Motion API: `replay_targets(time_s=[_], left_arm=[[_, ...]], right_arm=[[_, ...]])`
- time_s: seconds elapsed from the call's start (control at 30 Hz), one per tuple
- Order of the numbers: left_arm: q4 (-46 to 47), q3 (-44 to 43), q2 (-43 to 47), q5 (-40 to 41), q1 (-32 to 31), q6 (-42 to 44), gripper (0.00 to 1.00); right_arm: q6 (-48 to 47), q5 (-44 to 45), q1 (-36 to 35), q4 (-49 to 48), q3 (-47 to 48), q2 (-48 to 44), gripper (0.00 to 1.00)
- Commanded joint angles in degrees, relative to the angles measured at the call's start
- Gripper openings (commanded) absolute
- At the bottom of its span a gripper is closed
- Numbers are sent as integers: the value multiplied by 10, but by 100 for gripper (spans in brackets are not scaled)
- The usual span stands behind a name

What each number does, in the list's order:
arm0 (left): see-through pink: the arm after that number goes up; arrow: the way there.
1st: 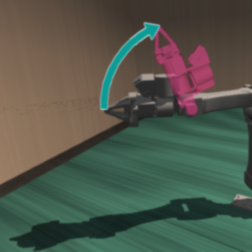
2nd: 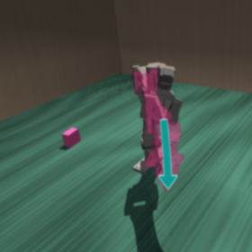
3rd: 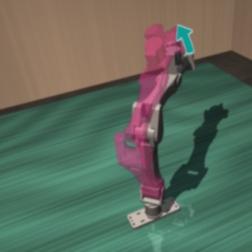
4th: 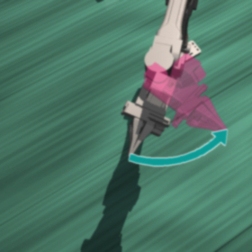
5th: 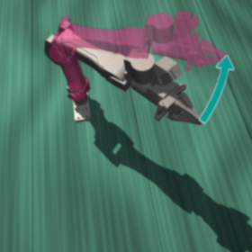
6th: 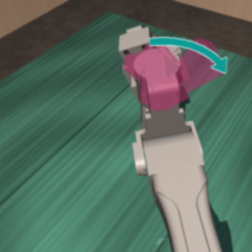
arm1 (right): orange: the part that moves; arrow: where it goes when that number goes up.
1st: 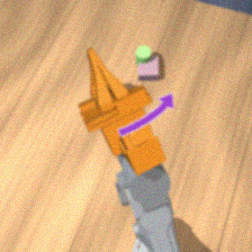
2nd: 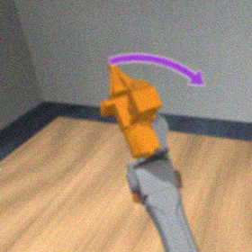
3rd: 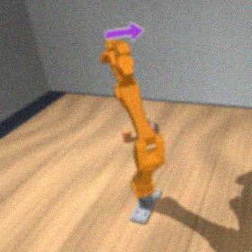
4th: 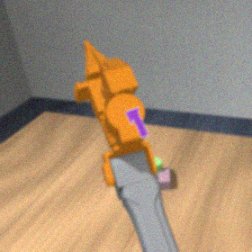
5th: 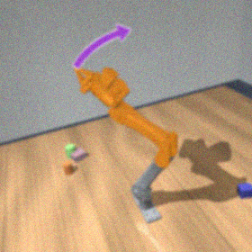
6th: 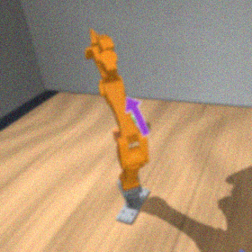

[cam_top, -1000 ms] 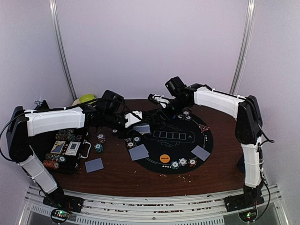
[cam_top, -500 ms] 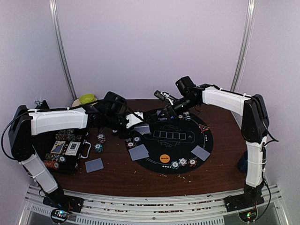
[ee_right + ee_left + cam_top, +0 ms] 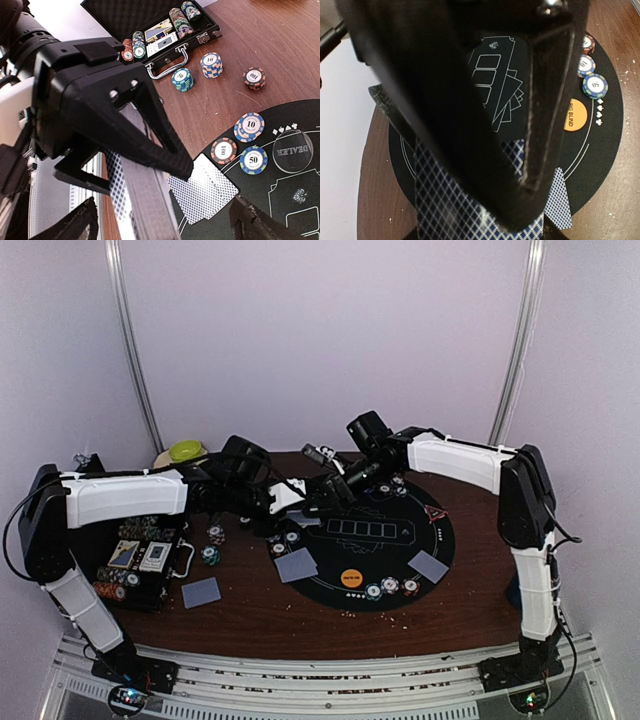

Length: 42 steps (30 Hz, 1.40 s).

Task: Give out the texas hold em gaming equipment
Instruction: Pick up the poker card from the face-down deck piles.

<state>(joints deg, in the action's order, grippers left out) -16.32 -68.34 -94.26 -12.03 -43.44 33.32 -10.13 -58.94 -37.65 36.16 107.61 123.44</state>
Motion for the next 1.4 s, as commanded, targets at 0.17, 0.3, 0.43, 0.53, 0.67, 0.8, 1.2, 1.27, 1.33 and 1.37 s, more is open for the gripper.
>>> replay_targets(time_s=[0.17, 0.3, 0.43, 0.53, 0.67, 0.8, 1.2, 1.27, 1.33, 1.37], left_arm=[[18, -2, 2, -21, -3, 3, 5], [18, -1, 2, -20, -3, 3, 5], [18, -1, 2, -20, -3, 3, 5], [19, 0, 1, -19, -3, 4, 5], [19, 0, 0, -18, -3, 4, 5], [20, 0, 0, -18, -3, 4, 5], [20, 0, -2, -17, -3, 4, 5], [20, 0, -1, -17, -3, 5, 5], [20, 0, -1, -15, -4, 4, 5], [20, 0, 0, -16, -3, 5, 5]], right_arm=[[71, 50, 4, -44, 19, 28, 76], [71, 70, 13, -46, 10, 23, 68], [70, 78, 27, -56, -12, 10, 62], [58, 65, 29, -50, -15, 9, 52], [35, 59, 29, -24, -5, 13, 44], [10, 48, 28, 4, -1, 9, 41], [-83, -1, 5, 108, 29, -27, 37], [-85, -1, 4, 113, 32, -29, 36], [-88, 5, 4, 119, 33, -30, 35], [-90, 8, 4, 122, 33, -31, 34]])
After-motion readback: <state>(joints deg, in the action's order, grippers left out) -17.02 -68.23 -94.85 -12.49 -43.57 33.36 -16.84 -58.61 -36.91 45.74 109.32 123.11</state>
